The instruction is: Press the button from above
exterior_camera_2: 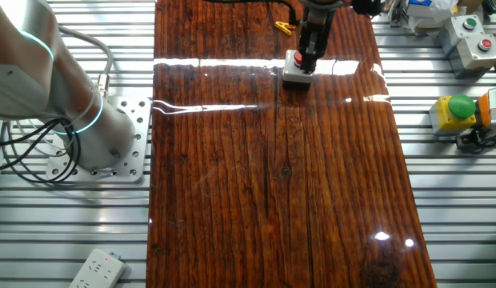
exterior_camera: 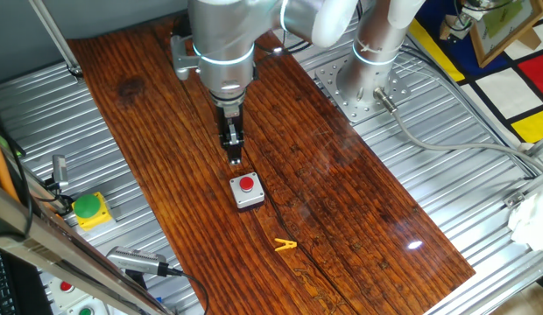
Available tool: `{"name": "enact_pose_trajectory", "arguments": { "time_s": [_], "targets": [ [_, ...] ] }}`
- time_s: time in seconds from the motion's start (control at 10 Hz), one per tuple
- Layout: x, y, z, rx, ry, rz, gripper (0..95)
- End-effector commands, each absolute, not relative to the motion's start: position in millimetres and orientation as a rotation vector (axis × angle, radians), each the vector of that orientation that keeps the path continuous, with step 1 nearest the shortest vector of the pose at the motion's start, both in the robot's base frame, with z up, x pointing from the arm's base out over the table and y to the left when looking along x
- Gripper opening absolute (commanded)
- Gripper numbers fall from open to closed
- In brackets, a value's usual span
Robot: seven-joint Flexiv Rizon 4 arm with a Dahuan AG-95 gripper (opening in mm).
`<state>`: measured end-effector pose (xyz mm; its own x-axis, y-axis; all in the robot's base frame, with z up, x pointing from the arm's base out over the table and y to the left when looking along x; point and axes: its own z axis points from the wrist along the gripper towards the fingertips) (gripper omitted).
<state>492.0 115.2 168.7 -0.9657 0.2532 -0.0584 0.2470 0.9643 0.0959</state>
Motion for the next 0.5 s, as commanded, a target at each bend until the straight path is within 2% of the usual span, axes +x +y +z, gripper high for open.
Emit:
{"name": "enact_pose_trajectory", "arguments": {
  "time_s": [0.1, 0.5],
  "targets": [
    [494.1, 116.2, 167.2, 0.370, 3.054, 0.096, 76.0],
    [499.2, 119.7, 163.2, 0.375, 3.050, 0.053, 76.0]
  ]
}}
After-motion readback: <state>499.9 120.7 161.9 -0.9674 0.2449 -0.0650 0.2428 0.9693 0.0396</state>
